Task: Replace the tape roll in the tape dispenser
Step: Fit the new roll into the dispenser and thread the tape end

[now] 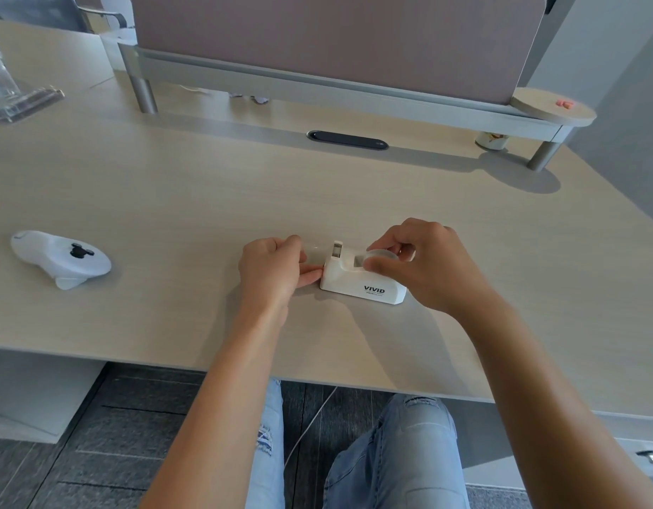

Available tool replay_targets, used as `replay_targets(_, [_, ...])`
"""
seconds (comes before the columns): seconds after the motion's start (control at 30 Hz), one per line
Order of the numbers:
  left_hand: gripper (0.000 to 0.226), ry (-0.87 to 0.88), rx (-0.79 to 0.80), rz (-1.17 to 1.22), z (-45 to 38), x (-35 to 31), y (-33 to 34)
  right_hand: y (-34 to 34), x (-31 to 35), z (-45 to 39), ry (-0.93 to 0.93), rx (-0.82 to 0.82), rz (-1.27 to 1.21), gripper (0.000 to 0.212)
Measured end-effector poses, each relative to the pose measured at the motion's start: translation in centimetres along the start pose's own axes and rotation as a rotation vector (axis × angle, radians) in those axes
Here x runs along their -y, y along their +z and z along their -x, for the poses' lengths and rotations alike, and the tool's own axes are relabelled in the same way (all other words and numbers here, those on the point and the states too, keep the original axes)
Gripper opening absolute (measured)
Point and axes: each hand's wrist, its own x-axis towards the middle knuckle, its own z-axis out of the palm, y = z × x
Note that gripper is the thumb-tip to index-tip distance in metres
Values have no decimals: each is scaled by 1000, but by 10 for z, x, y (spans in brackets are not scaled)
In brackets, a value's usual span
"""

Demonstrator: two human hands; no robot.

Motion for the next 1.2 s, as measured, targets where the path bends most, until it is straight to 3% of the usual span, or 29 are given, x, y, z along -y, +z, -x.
replay_targets(0.23, [26, -52, 67, 21, -2, -5, -1, 0, 0, 0, 5, 4, 6, 19])
replay_targets(0.37, [32, 3, 110, -51, 1, -2, -1, 0, 1, -1, 8, 4, 12, 20])
replay_targets(1.2, [27, 204, -31, -264, 9, 6, 7, 2, 3, 4, 6, -16, 61, 19])
